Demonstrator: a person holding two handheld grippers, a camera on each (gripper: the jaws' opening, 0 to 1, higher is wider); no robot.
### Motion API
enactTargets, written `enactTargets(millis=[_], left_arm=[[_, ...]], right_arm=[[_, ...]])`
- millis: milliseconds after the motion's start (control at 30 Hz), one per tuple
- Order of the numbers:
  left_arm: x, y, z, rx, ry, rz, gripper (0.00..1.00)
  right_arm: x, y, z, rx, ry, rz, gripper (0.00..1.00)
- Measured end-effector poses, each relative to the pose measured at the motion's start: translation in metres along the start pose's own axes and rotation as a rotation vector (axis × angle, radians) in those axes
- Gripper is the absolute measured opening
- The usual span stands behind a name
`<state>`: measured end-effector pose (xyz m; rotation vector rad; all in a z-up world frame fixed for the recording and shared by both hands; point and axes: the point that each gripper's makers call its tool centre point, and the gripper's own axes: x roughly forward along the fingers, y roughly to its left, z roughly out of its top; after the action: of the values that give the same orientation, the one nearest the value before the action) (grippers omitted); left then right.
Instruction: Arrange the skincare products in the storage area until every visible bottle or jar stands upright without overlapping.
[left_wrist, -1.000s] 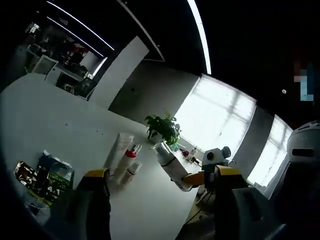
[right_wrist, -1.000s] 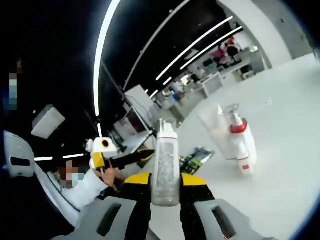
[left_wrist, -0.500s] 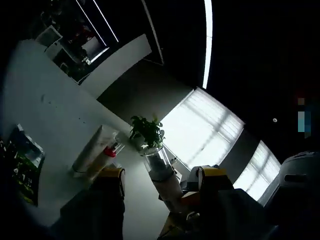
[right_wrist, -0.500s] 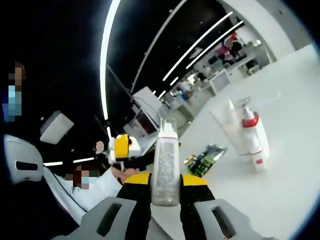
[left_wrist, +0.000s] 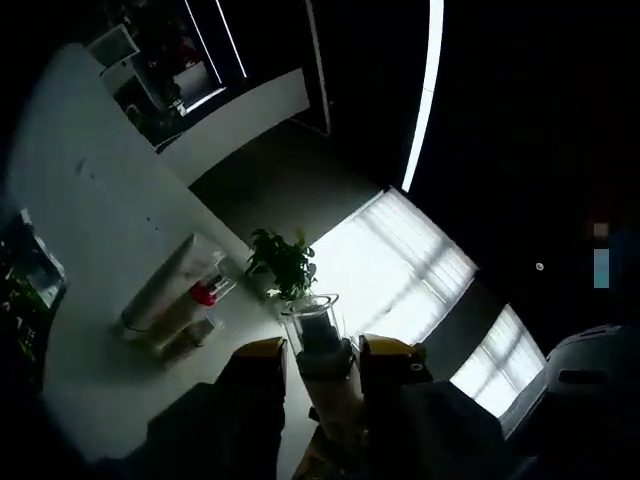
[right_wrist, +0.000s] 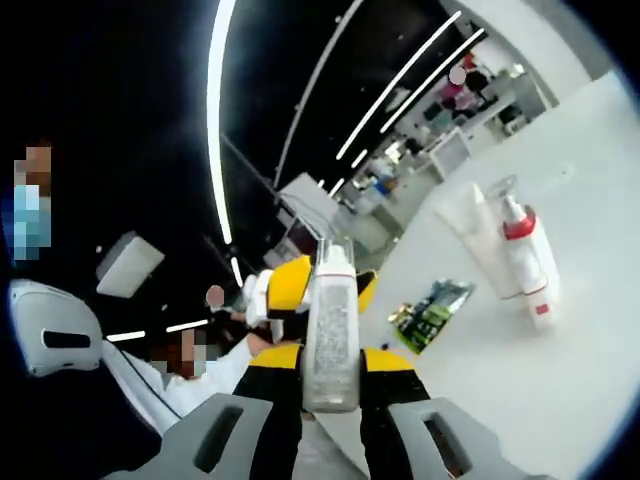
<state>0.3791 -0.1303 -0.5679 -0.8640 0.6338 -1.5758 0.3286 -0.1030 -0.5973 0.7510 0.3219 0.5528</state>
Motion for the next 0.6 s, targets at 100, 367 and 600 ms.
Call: enactTargets(millis=[100,367,600], left_arm=[[-0.0002,-0.0002,0.0011,-0.001,0.0,-0.006,0.2],[0.0011,-0.0039,-0.0007,-0.012,0.012,-0.023,0.18],[0.0008,-0.0019,-0.0053,-0.02,0.037,-0.013,0.17]], right_arm=[[-0.0004,0.0021,0.0,0.025,-0.005,0.028,0.12],[-0.0015,0.0041,0.0001,0.089,-0.007,0.082,0.12],[-0.0006,0.0028,-0.0049,0.102,0.021,0.099,0.12]])
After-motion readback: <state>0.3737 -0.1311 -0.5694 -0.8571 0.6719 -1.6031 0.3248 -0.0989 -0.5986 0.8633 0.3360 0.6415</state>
